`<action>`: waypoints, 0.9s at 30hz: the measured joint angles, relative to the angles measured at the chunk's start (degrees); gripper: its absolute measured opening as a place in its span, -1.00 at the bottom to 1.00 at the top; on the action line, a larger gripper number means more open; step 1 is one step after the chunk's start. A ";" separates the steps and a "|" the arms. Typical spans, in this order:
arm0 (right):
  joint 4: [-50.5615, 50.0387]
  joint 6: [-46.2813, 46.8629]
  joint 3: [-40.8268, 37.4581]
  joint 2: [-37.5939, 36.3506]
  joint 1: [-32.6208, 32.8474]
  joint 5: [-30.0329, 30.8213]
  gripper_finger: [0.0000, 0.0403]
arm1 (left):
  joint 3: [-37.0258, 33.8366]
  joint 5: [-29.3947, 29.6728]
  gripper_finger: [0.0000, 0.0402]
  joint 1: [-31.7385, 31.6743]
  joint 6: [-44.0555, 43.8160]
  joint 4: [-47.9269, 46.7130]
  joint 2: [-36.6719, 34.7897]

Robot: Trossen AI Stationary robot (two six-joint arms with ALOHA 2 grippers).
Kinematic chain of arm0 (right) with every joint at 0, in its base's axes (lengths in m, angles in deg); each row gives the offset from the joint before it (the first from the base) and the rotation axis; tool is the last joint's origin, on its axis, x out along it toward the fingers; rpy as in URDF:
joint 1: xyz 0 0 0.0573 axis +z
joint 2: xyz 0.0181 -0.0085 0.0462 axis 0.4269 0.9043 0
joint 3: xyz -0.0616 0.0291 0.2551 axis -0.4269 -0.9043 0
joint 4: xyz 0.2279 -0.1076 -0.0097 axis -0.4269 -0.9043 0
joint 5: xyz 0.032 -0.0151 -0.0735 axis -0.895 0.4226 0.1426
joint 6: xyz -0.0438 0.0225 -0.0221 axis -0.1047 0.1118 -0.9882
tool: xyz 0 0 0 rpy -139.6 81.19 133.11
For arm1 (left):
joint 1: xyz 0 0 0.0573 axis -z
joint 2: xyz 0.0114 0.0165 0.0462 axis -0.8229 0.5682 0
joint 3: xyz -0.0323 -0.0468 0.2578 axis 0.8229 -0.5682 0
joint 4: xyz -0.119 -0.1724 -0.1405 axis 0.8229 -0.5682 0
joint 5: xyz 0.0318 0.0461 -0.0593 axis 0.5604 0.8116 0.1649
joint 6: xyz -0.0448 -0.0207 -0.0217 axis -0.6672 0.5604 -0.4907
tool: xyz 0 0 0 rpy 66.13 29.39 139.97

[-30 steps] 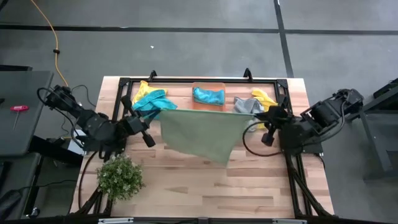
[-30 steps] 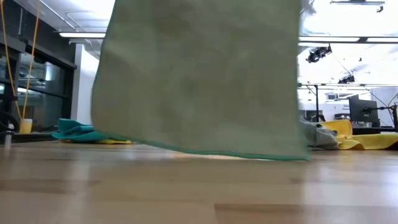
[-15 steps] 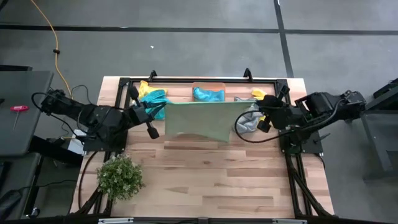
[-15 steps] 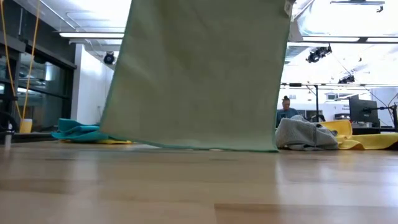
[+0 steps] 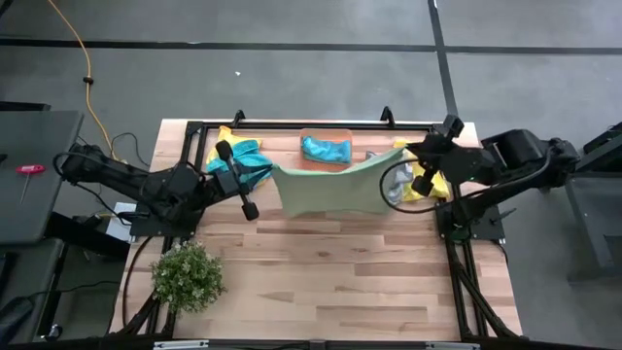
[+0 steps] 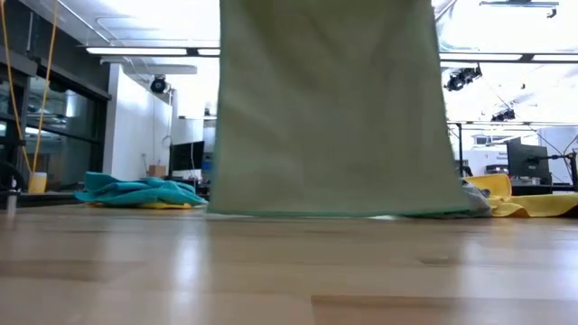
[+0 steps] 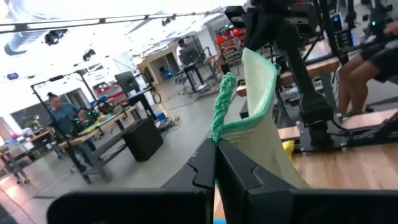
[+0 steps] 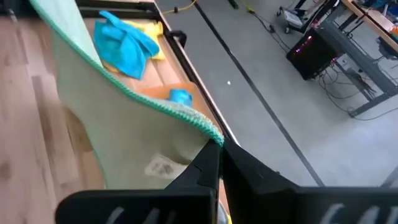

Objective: Fold microfiber towels
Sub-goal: Fold the green microfiber cloth

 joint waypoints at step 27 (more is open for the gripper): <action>-6.77 11.47 0.50 6.73 14.64 1.38 -1.00 | -3.56 9.50 -1.00 6.45 12.43 1.24 -8.94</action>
